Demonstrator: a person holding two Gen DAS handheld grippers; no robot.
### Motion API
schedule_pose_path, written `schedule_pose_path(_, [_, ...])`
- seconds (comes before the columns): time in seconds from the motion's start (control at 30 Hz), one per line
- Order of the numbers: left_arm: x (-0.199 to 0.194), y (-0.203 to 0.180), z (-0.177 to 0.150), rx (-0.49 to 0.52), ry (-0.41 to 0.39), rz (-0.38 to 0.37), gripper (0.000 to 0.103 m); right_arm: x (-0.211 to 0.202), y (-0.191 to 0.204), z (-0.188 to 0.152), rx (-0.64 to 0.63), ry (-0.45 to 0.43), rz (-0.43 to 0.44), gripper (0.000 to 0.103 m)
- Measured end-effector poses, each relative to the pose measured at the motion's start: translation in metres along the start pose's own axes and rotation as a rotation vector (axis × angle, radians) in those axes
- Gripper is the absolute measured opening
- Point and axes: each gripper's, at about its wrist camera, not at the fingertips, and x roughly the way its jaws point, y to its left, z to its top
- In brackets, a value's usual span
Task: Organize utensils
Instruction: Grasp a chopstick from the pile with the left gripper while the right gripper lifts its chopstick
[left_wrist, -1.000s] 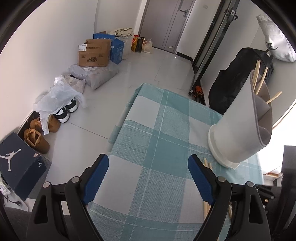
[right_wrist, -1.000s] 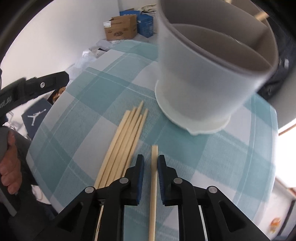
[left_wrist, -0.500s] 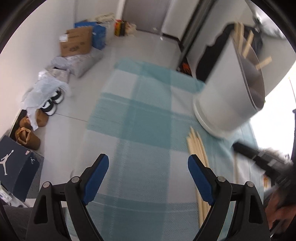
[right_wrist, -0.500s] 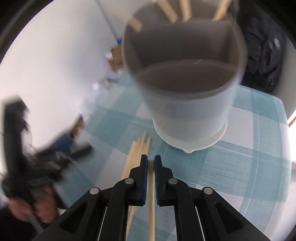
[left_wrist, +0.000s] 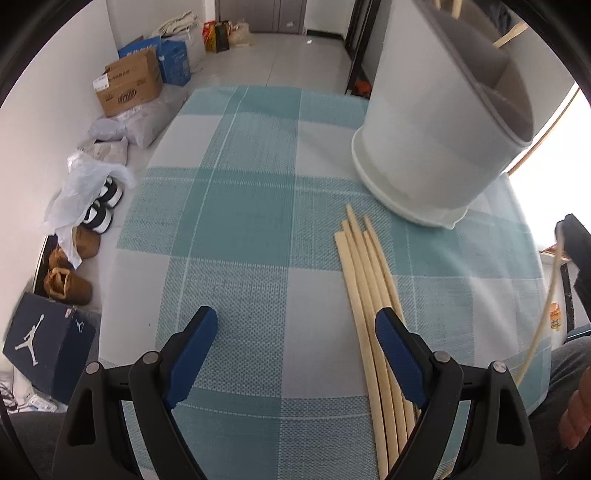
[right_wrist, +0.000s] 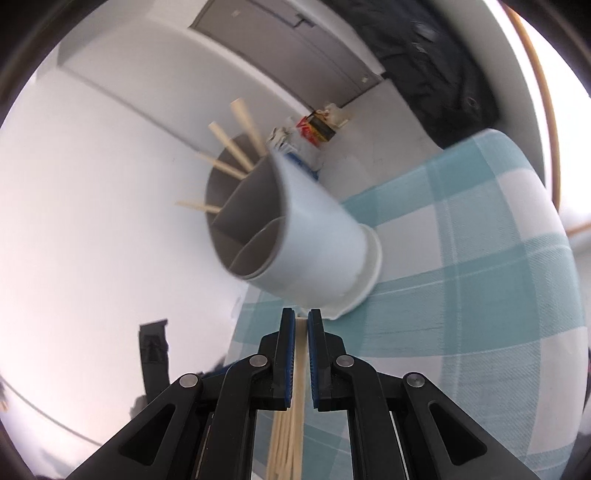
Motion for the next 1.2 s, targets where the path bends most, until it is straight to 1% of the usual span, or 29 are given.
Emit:
schedule_pose_path(0.07, [0.002,-0.002,0.001,0.009,0.017,0.049,0.084,-0.003,-0.005,0.005,0.025,-0.013,0.017,0.006])
schedule_pose_path(0.23, [0.004,0.002,0.008,-0.047,0.061,0.076,0.084,-0.010,-0.004,0.019,0.015,-0.040,0.026,0.006])
schedule_pose_path(0.3, [0.005,0.002,0.010,-0.050,0.075,0.084,0.084,-0.014,-0.005,0.021,0.012,-0.052,0.028,0.006])
schedule_pose_path(0.37, [0.006,-0.002,0.013,-0.046,0.085,0.099,0.084,-0.017,-0.005,0.025,0.015,-0.058,0.037,0.006])
schedule_pose_path(0.47, [0.009,-0.010,0.017,-0.022,0.096,0.142,0.084,-0.014,-0.010,0.030,0.030,-0.061,0.053,0.006])
schedule_pose_path(0.57, [0.015,-0.015,0.020,0.004,0.127,0.179,0.084,-0.015,-0.013,0.035,0.045,-0.067,0.063,0.006])
schedule_pose_path(0.7, [0.017,-0.018,0.026,0.022,0.125,0.207,0.084,-0.018,-0.012,0.039,0.043,-0.078,0.066,0.006])
schedule_pose_path(0.73, [0.017,-0.017,0.027,0.025,0.124,0.206,0.080,-0.019,-0.011,0.040,0.039,-0.081,0.067,0.006])
schedule_pose_path(0.8, [0.016,-0.020,0.029,0.034,0.123,0.178,0.067,-0.020,-0.010,0.041,0.030,-0.085,0.067,0.006])
schedule_pose_path(0.83, [0.015,-0.021,0.029,0.037,0.125,0.161,0.054,-0.021,-0.009,0.041,0.026,-0.086,0.067,0.006])
schedule_pose_path(0.87, [0.014,-0.024,0.030,0.045,0.129,0.147,0.044,-0.020,-0.009,0.042,0.025,-0.085,0.068,0.006])
schedule_pose_path(0.9, [0.014,-0.027,0.031,0.056,0.130,0.144,0.040,-0.021,-0.009,0.042,0.025,-0.085,0.071,0.006])
schedule_pose_path(0.97, [0.014,-0.033,0.032,0.069,0.133,0.133,0.023,-0.021,-0.009,0.043,0.026,-0.084,0.073,0.006])
schedule_pose_path(1.03, [0.015,-0.035,0.034,0.070,0.139,0.114,0.013,-0.021,-0.010,0.043,0.026,-0.083,0.075,0.006])
schedule_pose_path(1.07, [0.015,-0.036,0.035,0.067,0.138,0.107,0.011,-0.021,-0.010,0.044,0.026,-0.083,0.075,0.006])
schedule_pose_path(1.13, [0.016,-0.034,0.037,0.050,0.130,0.084,0.007,-0.022,-0.011,0.044,0.024,-0.082,0.072,0.006])
schedule_pose_path(1.2, [0.016,-0.028,0.037,0.014,0.115,0.058,0.006,-0.023,-0.011,0.043,0.022,-0.081,0.070,0.006])
